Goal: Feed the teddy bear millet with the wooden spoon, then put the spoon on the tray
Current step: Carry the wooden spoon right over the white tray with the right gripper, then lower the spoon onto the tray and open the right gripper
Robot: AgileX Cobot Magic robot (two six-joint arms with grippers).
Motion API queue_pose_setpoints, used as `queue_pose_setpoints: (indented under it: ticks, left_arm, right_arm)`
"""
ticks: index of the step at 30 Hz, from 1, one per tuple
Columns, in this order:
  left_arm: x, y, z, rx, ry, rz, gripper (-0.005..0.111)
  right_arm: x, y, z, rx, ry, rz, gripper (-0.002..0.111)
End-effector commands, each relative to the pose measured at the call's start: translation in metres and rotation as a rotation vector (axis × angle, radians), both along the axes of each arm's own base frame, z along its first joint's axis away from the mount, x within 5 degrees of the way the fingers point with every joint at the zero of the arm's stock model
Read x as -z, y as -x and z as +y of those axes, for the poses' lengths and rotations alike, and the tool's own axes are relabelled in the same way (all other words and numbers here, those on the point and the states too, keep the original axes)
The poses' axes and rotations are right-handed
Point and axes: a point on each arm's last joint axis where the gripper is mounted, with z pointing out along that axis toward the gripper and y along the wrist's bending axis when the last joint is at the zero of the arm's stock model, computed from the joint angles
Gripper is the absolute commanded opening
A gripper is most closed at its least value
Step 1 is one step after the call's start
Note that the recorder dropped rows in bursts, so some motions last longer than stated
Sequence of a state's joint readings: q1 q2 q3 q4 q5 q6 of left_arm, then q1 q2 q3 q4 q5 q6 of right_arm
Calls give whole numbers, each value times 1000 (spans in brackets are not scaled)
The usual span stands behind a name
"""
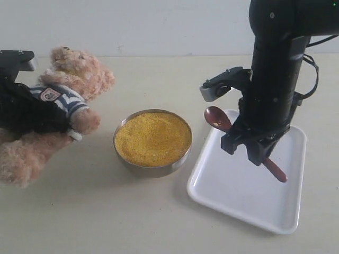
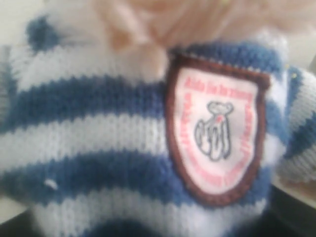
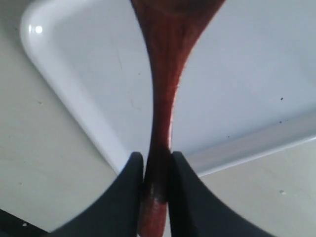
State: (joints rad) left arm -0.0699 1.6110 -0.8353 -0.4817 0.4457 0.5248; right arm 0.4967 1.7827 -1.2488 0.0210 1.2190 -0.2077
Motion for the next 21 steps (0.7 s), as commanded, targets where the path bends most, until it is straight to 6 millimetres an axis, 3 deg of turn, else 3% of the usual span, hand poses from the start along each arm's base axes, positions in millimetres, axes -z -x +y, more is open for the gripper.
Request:
queue_pose_setpoints:
  ticks: [1,14,21]
  left_arm:
    - [0,-5,1,-74,40,-34,4]
    - [30,-12,-2,-106,73,44,4]
    - [34,-12,-3,-98,74,62,4]
  right_arm:
    - [4,7,-7,13,8,29,0]
    - [11,10,-5,63,-10,47,0]
    - [31,-14,-44,317,-55,64,0]
